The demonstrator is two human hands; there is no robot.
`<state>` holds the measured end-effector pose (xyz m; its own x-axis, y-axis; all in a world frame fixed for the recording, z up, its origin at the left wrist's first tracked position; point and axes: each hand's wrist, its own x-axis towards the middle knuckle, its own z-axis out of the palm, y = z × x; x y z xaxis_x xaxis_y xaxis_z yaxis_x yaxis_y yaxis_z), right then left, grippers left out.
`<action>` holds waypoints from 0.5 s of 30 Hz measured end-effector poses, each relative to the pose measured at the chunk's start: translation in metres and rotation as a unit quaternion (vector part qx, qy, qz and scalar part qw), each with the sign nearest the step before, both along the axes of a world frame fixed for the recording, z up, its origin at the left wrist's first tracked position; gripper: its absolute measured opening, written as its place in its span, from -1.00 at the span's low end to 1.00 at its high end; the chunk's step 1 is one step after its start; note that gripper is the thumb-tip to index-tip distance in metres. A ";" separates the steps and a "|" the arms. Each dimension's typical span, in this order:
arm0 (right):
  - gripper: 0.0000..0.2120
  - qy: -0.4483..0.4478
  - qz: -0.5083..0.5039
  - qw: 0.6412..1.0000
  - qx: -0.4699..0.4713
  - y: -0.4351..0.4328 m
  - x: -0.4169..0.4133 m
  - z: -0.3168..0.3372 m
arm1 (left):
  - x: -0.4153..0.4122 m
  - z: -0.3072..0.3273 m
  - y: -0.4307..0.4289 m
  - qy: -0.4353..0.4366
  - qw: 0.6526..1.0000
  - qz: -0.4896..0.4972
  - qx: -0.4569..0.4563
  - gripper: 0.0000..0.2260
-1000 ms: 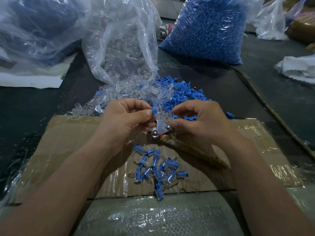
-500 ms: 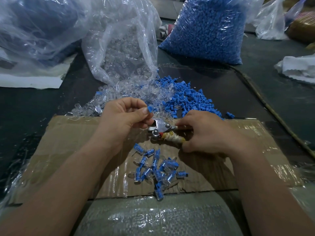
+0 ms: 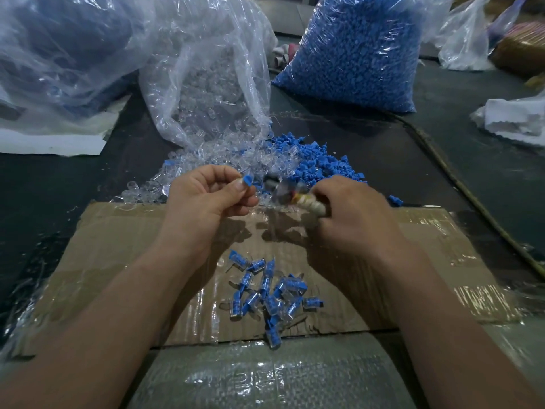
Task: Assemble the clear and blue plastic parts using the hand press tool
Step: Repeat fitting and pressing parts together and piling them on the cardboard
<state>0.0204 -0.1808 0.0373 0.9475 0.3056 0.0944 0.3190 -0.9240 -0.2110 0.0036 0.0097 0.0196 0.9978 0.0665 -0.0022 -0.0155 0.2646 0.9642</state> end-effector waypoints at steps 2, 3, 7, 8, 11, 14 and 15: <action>-0.90 -0.039 -0.030 0.995 0.088 -0.001 -0.002 0.003 | -0.001 0.001 -0.001 -0.007 1.000 0.003 -0.003 -0.93; -0.88 -0.053 -0.040 0.989 0.130 -0.001 -0.003 0.005 | -0.002 0.002 -0.001 -0.009 1.000 0.004 -0.003 -0.93; -0.82 -0.041 -0.037 0.985 0.162 0.004 -0.008 0.006 | -0.005 0.005 -0.004 -0.020 1.000 0.011 0.008 -0.92; -0.82 -0.031 -0.029 0.987 0.158 0.005 -0.009 0.006 | -0.006 0.006 -0.005 -0.024 1.000 0.012 0.013 -0.92; -0.82 -0.002 0.001 0.992 0.123 0.009 -0.010 0.002 | -0.008 0.008 -0.007 -0.038 0.999 0.015 0.026 -0.93; -0.77 0.013 0.018 0.997 0.078 0.012 -0.009 -0.002 | -0.010 0.010 -0.008 -0.051 0.997 0.023 0.050 -0.94; -0.75 0.015 0.022 0.997 0.072 0.012 -0.009 -0.002 | -0.011 0.010 -0.008 -0.053 0.997 0.025 0.057 -0.94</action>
<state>0.0110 -0.1684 0.0354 0.9367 0.3316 0.1121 0.3495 -0.8691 -0.3499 -0.0074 0.0017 0.0299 0.9875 0.1099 0.1130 -0.1289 0.1505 0.9802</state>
